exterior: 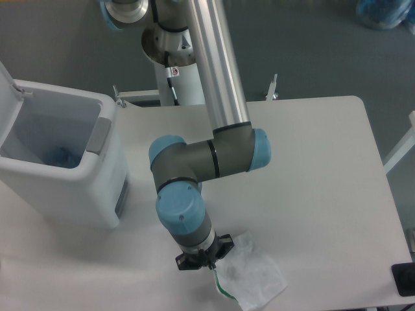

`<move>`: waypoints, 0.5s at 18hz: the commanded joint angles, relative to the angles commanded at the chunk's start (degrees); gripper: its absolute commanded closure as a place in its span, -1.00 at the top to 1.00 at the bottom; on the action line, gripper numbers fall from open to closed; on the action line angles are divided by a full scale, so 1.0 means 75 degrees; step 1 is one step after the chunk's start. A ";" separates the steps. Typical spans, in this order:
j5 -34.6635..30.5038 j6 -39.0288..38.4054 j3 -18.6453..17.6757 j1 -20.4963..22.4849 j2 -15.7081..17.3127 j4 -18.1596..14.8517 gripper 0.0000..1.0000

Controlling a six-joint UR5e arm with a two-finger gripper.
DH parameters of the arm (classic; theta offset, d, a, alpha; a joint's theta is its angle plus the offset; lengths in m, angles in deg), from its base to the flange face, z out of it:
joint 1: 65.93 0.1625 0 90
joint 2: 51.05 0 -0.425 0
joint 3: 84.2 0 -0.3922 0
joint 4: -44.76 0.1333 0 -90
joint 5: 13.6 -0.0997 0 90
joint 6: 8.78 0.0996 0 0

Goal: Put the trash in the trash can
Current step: 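Lift the wrapper and carry it over the white trash bin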

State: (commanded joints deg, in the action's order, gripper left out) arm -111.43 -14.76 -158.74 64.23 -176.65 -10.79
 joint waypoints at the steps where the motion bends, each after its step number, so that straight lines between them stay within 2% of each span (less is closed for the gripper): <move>1: 0.0117 0.0000 0.0117 0.0082 0.0094 0.0000 -0.77; 3: 0.0479 0.0011 0.0224 0.0187 0.0444 0.0000 -0.77; 9: 0.1394 0.0105 0.0107 0.0176 0.1558 -0.0023 -0.77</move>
State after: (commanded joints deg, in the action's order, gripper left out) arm -100.98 -13.97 -157.94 65.55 -164.97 -10.97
